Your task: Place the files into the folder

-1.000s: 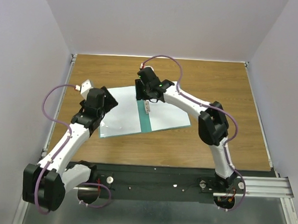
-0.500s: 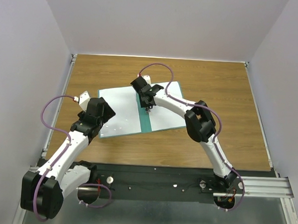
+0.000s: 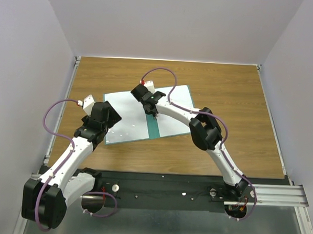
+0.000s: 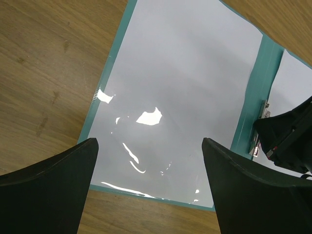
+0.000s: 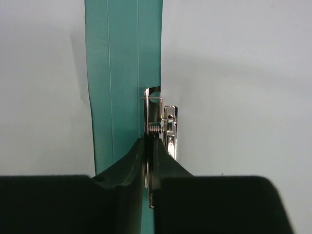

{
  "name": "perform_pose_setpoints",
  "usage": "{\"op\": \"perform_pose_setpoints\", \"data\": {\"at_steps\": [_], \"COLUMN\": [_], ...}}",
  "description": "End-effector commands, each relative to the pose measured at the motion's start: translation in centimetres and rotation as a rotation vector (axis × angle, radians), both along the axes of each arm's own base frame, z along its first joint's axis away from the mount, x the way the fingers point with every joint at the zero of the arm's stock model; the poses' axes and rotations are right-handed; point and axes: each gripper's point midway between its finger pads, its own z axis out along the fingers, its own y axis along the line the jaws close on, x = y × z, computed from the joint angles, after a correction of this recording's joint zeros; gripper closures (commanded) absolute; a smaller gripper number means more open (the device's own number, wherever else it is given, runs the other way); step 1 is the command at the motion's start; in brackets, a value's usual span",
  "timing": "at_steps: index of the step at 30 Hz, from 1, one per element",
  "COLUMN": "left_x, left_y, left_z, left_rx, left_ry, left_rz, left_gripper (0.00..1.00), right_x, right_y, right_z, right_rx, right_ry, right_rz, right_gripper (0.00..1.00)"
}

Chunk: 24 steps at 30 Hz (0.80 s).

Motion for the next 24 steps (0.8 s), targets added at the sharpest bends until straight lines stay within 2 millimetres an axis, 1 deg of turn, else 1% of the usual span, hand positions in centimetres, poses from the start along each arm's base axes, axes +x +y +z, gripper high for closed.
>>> {"op": "perform_pose_setpoints", "data": {"at_steps": [1,4,6,7,9,10,12,13,14,16,17,19,20,21,22,23,24], "left_x": [0.4,0.4,0.3,0.4,0.6,0.8,1.0,1.4,1.6,2.1,2.3,2.7,2.9,3.1,3.5,3.5,3.8], "left_y": [0.1,0.0,0.0,-0.1,-0.2,-0.5,-1.0,-1.8,-2.1,-3.2,-3.3,-3.7,-3.6,-3.7,-4.4,-4.6,-4.7], "left_z": [0.6,0.5,0.5,0.6,0.7,1.0,1.2,1.8,2.0,2.7,2.7,3.1,3.3,3.4,4.3,4.4,5.0], "left_rx": [-0.003,-0.006,-0.006,-0.009,-0.011,-0.017,-0.025,-0.048,-0.043,-0.067,-0.062,-0.069,-0.071,-0.075,-0.093,-0.098,-0.098], "left_ry": [-0.034,-0.033,-0.031,-0.035,-0.041,-0.055,-0.074,-0.104,-0.118,-0.16,-0.166,-0.187,-0.196,-0.203,-0.243,-0.253,-0.283], "left_rz": [0.002,-0.003,-0.003,-0.007,-0.017,-0.037,-0.075,-0.113,-0.146,-0.205,-0.222,-0.243,-0.241,-0.247,-0.286,-0.304,-0.317], "left_gripper": [0.03,0.03,0.03,0.03,0.03,0.03,0.03,0.03,0.03,0.03,0.03,0.03,0.03,0.03,0.03,0.03,0.03], "right_x": [-1.0,-0.6,-0.3,0.0,0.4,0.6,0.8,0.9,1.0,1.1,1.1,1.0,0.9,0.9,1.0,0.9,0.9], "right_y": [-0.8,-0.9,-1.0,-1.2,-1.3,-1.5,-1.8,-2.0,-2.1,-2.6,-2.8,-3.3,-3.8,-4.2,-4.5,-4.8,-5.2], "right_z": [-1.9,-1.3,-0.3,0.7,2.0,3.5,5.5,6.1,8.1,9.7,11.1,12.4,12.4,13.7,14.1,14.6,15.4], "right_rx": [-0.041,-0.037,-0.026,-0.025,-0.018,-0.013,-0.006,-0.008,0.011,-0.003,0.009,0.003,-0.009,-0.006,-0.006,-0.004,-0.001], "right_ry": [0.035,0.011,-0.016,-0.042,-0.071,-0.102,-0.136,-0.15,-0.182,-0.208,-0.227,-0.244,-0.249,-0.266,-0.27,-0.275,-0.283], "right_rz": [-0.055,-0.076,-0.099,-0.109,-0.119,-0.129,-0.129,-0.126,-0.122,-0.105,-0.102,-0.082,-0.085,-0.077,-0.079,-0.078,-0.075], "right_gripper": [0.9,0.99,0.99,0.99,0.99,0.99,0.99,0.99,0.99,0.99,0.99,0.99,0.99,0.99,0.99,0.99,0.99]}}
